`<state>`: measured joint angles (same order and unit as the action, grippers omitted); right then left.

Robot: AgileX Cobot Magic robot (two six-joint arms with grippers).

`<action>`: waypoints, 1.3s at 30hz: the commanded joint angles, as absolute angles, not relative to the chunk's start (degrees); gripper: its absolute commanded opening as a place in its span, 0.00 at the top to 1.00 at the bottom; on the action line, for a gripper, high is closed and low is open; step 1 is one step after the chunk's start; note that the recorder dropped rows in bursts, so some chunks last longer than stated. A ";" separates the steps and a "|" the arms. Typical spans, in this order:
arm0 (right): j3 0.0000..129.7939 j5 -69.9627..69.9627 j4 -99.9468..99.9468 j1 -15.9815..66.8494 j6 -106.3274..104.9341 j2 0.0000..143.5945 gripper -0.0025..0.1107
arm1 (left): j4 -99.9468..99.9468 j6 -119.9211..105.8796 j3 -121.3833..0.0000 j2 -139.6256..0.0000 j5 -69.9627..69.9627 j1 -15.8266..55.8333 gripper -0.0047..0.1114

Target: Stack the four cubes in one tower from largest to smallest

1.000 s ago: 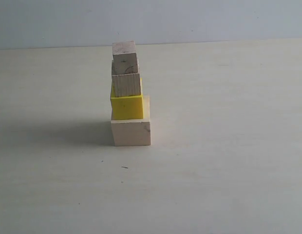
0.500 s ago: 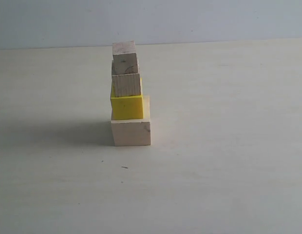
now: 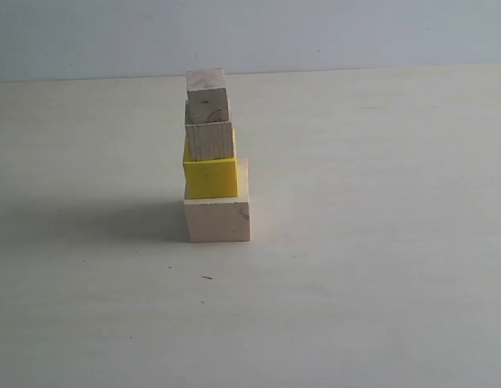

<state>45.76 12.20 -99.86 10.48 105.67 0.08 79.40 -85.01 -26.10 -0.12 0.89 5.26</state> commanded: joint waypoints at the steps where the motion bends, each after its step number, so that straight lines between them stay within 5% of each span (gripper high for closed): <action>1: 45.50 12.30 -99.95 10.36 106.02 0.00 0.98 | 79.88 -85.12 -25.87 0.00 1.01 5.26 0.96; 39: 45.50 12.38 -99.95 10.36 106.02 0.00 0.98 | 76.62 -82.74 -25.28 0.00 4.84 -2.28 0.96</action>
